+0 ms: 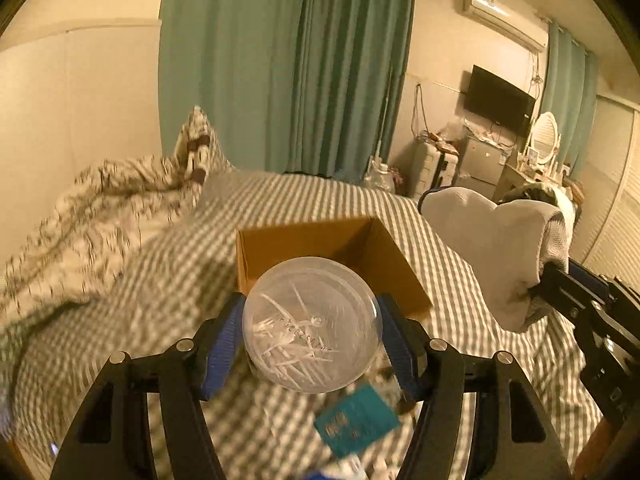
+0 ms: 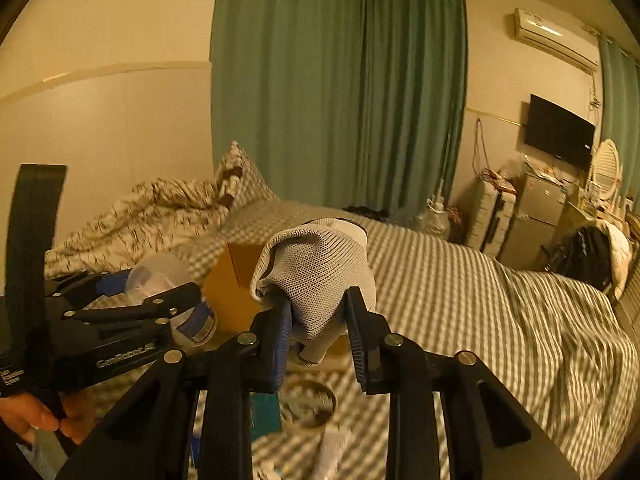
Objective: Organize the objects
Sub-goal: 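Carry the jar and sock into the cardboard box and open both tools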
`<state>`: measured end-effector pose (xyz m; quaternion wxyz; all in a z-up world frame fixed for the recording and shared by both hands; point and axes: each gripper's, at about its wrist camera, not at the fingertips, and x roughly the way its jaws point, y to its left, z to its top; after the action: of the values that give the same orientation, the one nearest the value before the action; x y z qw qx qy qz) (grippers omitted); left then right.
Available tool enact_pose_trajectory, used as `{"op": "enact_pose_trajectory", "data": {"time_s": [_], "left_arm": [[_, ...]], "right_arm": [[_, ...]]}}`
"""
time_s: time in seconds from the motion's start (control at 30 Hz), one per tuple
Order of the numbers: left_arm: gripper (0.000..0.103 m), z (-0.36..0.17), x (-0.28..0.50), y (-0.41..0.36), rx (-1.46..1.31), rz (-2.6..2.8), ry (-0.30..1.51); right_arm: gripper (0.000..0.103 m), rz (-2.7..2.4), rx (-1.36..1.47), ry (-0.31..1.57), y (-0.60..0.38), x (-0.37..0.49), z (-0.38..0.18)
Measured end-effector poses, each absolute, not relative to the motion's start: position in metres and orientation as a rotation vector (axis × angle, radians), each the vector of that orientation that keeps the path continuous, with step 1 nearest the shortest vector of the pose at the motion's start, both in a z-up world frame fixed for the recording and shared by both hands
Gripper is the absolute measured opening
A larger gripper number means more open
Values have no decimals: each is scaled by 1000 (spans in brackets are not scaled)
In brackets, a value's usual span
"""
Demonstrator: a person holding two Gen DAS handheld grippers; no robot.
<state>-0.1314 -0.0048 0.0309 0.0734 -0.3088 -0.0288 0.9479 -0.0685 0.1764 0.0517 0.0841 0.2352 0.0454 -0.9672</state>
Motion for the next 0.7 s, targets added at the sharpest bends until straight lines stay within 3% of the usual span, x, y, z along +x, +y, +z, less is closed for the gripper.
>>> {"op": "enact_pose_trajectory", "data": {"time_s": [0.27, 0.7], "left_arm": [[67, 40, -192, -4, -863, 2934, -63], [67, -49, -247, -9, -1043, 2843, -61]], "right_arm": [[25, -2830, 709, 142, 160, -135, 61], [25, -2730, 882, 122, 132, -224, -15]]}}
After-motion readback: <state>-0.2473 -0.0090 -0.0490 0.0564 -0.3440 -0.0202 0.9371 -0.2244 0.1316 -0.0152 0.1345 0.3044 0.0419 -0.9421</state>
